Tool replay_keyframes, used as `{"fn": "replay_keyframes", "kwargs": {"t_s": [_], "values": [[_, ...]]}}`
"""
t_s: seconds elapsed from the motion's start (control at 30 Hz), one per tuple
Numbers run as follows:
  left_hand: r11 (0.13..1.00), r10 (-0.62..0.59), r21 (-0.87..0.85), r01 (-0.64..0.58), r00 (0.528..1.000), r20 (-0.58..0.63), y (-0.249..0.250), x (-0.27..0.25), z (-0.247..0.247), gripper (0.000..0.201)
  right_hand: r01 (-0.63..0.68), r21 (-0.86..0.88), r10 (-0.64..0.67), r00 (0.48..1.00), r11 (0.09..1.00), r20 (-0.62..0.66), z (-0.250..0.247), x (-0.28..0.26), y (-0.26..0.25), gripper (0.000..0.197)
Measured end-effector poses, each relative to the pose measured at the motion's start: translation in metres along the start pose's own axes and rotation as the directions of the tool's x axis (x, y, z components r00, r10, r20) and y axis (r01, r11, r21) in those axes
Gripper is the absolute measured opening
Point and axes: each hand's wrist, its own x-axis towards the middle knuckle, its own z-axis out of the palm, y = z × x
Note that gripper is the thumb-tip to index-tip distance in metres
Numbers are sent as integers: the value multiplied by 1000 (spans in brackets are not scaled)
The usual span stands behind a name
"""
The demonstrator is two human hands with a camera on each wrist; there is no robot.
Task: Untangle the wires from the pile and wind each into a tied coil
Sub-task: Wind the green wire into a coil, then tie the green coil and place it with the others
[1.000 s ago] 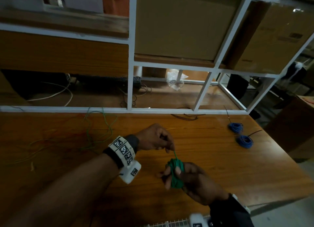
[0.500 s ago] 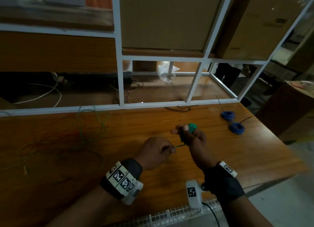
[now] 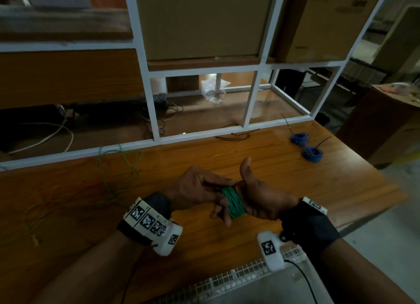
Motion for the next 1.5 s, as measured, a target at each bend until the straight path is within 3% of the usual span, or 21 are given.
{"fn": "replay_keyframes", "kwargs": {"t_s": [0.07,0.13,0.23,0.33,0.43,0.53,0.63,0.77,0.87,0.93,1.0,1.13,1.23,1.37,1.5], "values": [[989,16,-148,-26,997,-73,-6,-1,3,36,-12,108,6,998,994,60,-4,1,2,118],[987,45,-145,-72,983,-180,-13,-1,7,33,13,173,-21,999,985,44,-7,8,12,110],[976,51,-187,-108,956,-289,-20,-1,13,31,72,263,-52,995,962,-80,0,11,16,74],[974,55,-181,-135,919,-390,-25,0,24,24,87,231,-36,976,969,-215,8,9,6,64],[981,82,-120,-154,882,-463,-30,3,33,18,106,140,-45,923,984,-381,9,14,3,66],[983,74,-109,-148,861,-504,-33,4,36,19,97,49,-51,820,994,-570,3,23,14,66],[989,71,-70,-128,838,-541,-32,7,39,19,98,5,-72,765,995,-640,3,28,19,83],[998,62,11,-68,802,-594,-35,15,44,16,109,-58,-117,673,992,-730,5,31,17,78],[995,66,99,-9,802,-594,-36,20,48,23,91,-6,-65,659,996,-749,-1,29,20,85],[984,95,180,11,815,-572,-27,21,51,15,40,46,7,677,998,-736,-5,27,20,85],[960,133,278,28,828,-545,-22,22,56,12,14,29,13,662,999,-750,-6,26,22,85],[900,108,415,134,854,-509,-32,26,61,36,44,31,-4,628,999,-779,-9,28,28,88],[864,84,473,171,878,-471,-40,31,61,37,42,146,84,653,988,-753,-19,30,39,105],[848,164,510,145,844,-512,-43,36,67,38,18,191,133,652,981,-747,-31,31,49,118],[905,137,391,167,756,-640,-44,39,66,31,129,57,-26,562,990,-827,-37,11,38,72]]}}
